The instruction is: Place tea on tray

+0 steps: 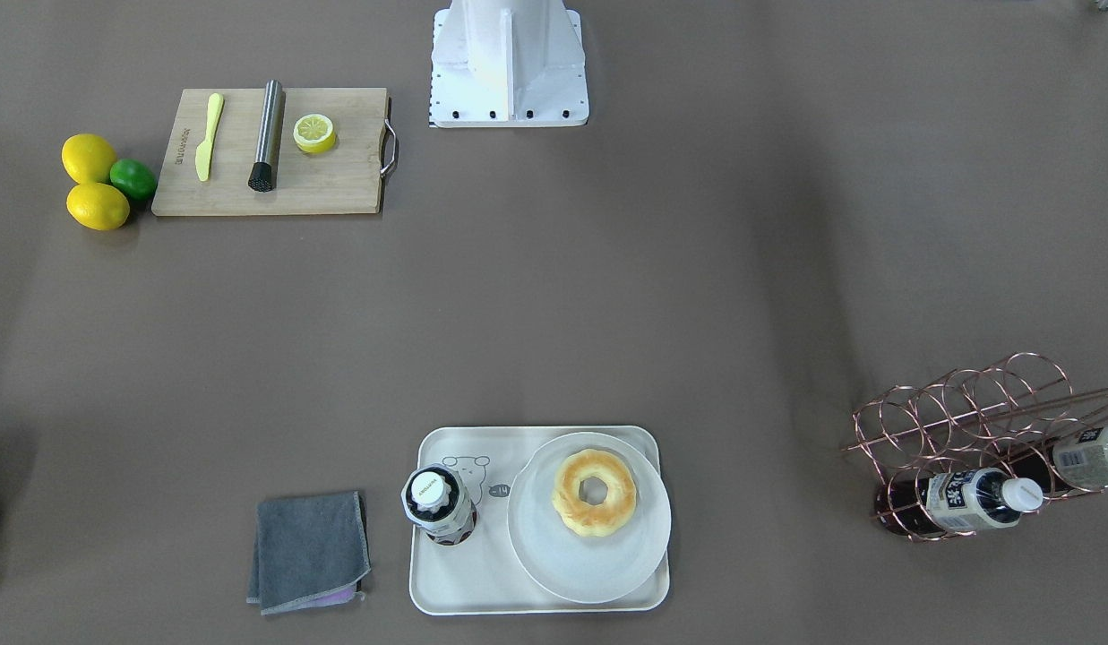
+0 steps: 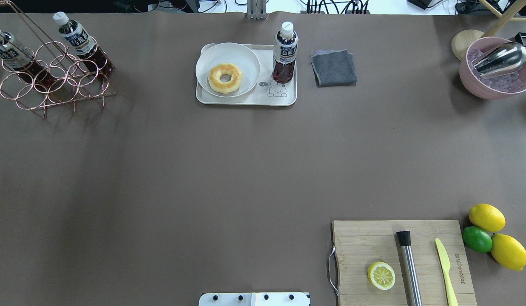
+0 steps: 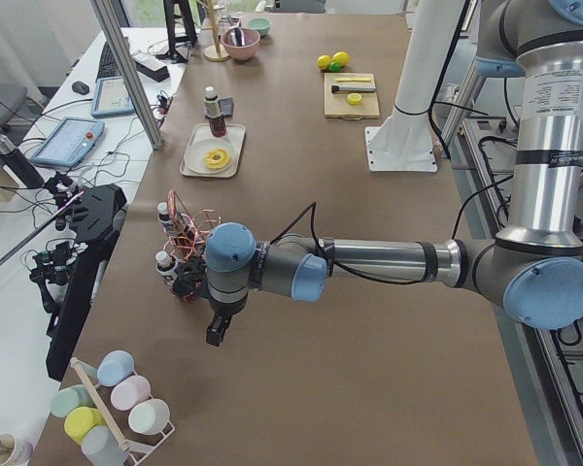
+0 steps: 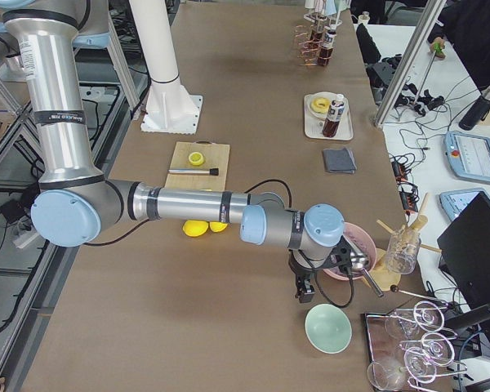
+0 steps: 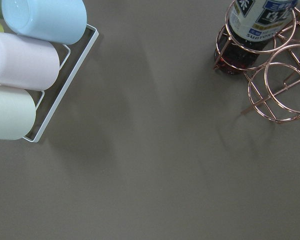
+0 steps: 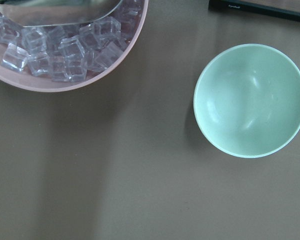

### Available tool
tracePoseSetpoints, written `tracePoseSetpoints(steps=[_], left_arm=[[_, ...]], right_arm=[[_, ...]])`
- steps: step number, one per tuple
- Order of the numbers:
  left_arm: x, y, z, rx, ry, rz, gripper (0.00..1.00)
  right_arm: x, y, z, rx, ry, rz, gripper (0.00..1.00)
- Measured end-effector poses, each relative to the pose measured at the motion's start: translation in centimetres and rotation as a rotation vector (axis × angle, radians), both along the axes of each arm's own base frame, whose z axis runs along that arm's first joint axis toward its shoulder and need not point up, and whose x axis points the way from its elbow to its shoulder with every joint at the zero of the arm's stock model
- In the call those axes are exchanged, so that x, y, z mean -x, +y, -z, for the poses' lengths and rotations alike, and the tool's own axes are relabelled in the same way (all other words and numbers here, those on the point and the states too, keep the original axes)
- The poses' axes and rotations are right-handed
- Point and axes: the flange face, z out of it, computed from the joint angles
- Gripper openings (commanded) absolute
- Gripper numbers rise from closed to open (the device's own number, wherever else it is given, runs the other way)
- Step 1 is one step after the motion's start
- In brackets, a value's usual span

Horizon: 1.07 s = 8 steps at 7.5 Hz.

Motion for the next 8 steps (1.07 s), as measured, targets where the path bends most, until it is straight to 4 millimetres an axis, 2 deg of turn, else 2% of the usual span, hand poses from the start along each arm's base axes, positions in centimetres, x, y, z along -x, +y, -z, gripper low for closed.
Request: tracePoseSetpoints(steps=[8], left_arm=[[0.05, 1.13, -1.05, 0.019, -0.001, 0.003, 0.98]], right_arm=[[-0.03, -0.28, 0.33, 0.014, -0.001, -0.025, 1.0]])
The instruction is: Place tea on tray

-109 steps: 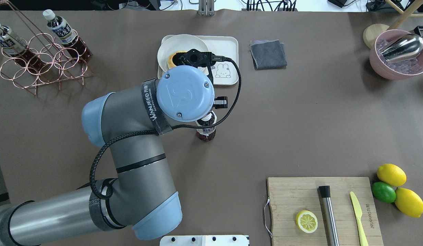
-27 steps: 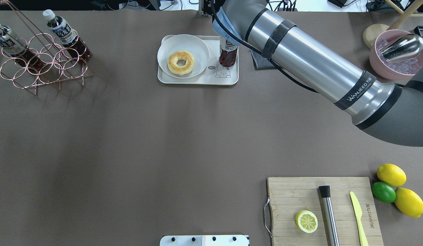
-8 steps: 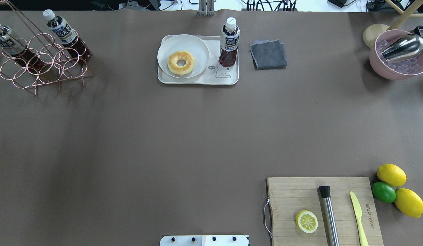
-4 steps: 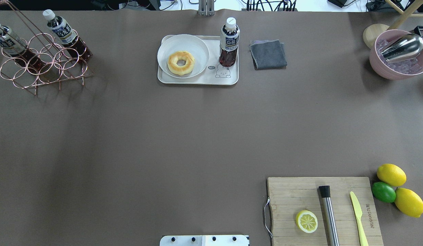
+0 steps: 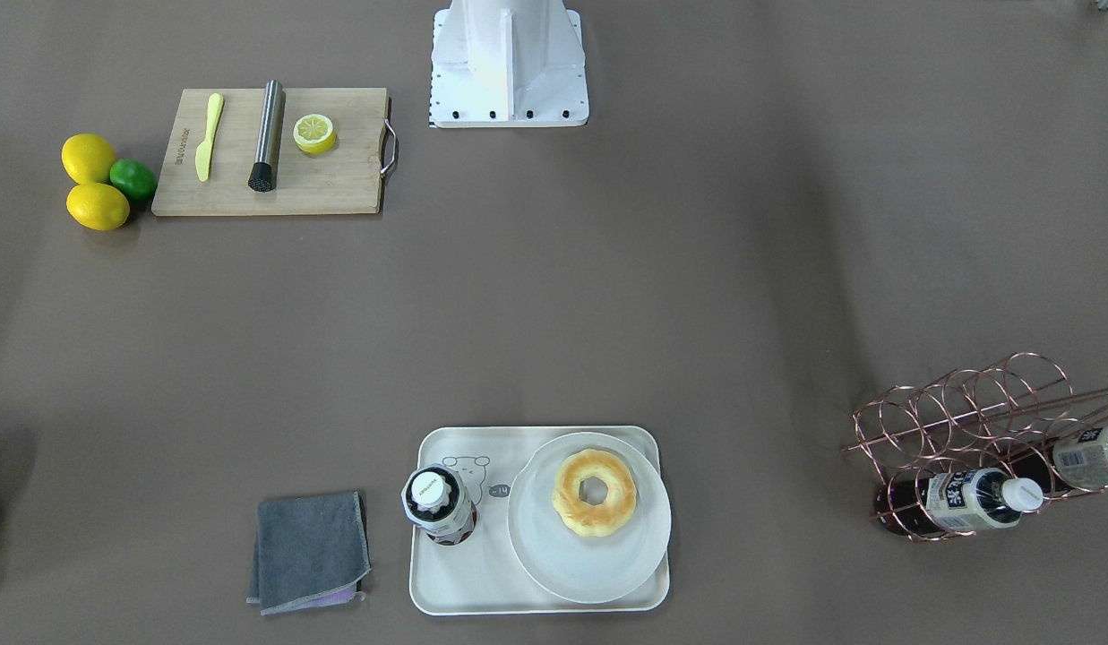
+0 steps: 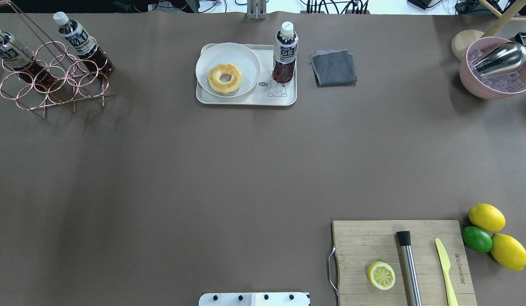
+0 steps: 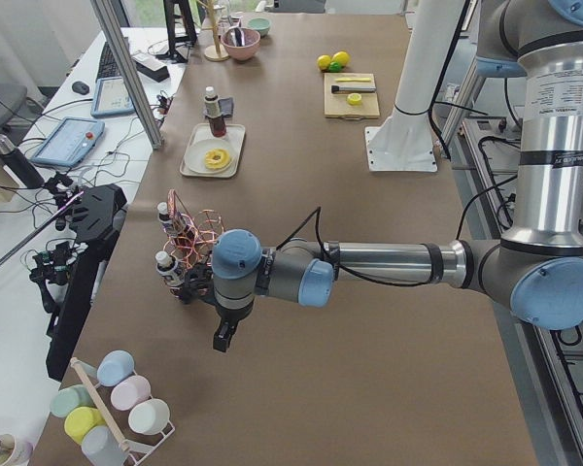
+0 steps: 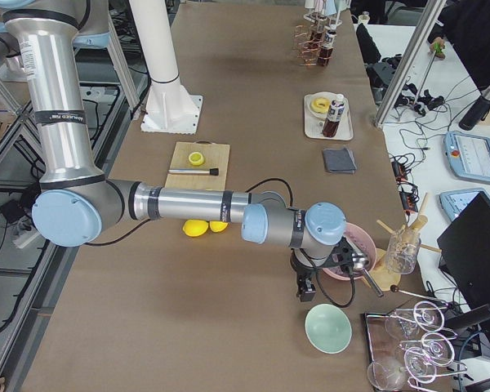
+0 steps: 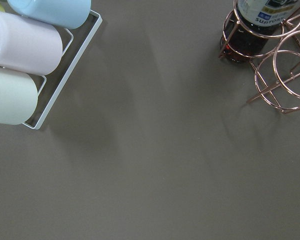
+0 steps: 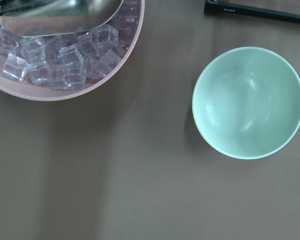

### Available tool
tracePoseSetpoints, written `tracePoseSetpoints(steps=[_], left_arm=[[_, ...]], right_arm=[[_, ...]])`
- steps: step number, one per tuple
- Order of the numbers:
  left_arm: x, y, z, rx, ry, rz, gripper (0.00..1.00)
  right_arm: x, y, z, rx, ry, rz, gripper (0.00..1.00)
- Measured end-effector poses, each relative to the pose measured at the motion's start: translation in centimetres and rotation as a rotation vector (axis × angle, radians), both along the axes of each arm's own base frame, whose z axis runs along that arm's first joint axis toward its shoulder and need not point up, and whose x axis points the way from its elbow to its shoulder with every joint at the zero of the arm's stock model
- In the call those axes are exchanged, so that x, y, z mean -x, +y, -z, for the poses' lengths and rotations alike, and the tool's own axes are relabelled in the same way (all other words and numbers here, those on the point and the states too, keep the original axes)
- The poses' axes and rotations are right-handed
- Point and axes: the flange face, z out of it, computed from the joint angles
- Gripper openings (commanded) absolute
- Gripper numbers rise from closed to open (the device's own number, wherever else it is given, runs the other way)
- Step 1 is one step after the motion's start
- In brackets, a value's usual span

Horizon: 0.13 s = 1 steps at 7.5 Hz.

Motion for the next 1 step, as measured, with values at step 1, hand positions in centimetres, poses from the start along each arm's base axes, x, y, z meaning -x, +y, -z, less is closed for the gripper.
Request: tracePoseSetpoints(steps=[1], left_arm=[[-0.02, -0.07, 0.1, -0.002, 0.0, 0.0, 0.98]], right_arm=[[0.01, 0.07, -0.06, 0.006, 0.0, -0.006, 1.0]])
